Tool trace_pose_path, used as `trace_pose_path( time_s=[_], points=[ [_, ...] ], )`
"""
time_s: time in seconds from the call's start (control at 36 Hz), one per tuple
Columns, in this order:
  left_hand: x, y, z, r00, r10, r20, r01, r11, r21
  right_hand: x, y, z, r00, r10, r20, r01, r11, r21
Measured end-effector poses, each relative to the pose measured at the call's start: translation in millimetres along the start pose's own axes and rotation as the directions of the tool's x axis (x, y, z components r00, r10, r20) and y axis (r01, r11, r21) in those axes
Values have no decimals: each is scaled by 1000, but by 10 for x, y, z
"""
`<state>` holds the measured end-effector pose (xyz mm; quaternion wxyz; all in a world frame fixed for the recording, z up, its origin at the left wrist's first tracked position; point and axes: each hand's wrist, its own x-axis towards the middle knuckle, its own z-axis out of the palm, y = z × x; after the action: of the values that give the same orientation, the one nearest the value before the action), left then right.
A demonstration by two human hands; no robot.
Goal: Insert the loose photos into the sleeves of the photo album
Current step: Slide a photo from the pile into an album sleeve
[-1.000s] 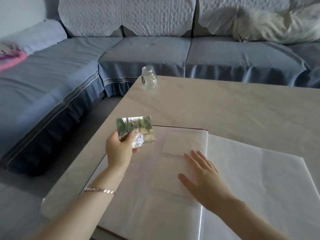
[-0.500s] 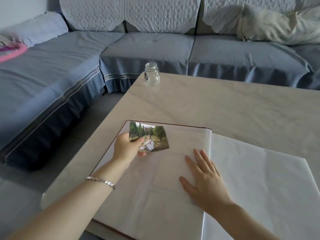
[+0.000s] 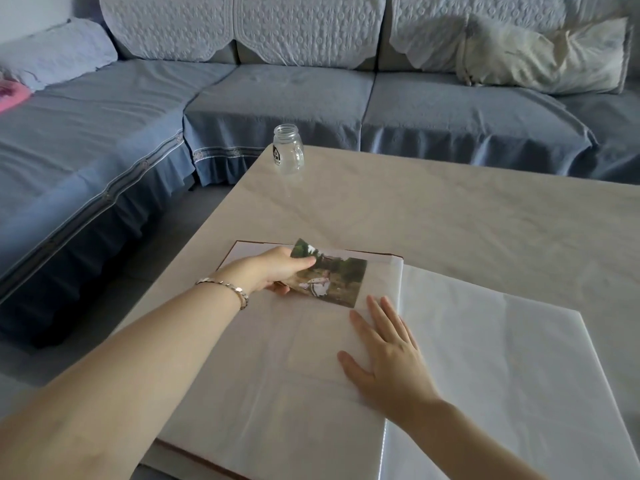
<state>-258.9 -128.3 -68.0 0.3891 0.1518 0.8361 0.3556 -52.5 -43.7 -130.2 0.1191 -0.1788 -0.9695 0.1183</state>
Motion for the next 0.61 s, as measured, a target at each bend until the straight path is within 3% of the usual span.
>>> trace_pose_path(
  time_s=[0.22, 0.31, 0.44, 0.61],
  points=[
    [11, 5, 109, 956, 86, -280, -4, 960, 281, 46, 38, -55, 1000, -19, 24, 17, 998, 67],
    [-26, -29, 122, 940, 72, -335, -33, 992, 120, 190, 84, -170, 1000, 5, 4, -6, 984, 180],
    [-25, -36, 145, 944, -62, -325, -10, 977, -214, 522, 228, -320, 967, 181, 177, -218, 951, 219],
    [-23, -64, 129, 947, -124, -298, 14, 939, -344, 616, 257, -440, 947, 137, 292, -207, 953, 223]
  ],
)
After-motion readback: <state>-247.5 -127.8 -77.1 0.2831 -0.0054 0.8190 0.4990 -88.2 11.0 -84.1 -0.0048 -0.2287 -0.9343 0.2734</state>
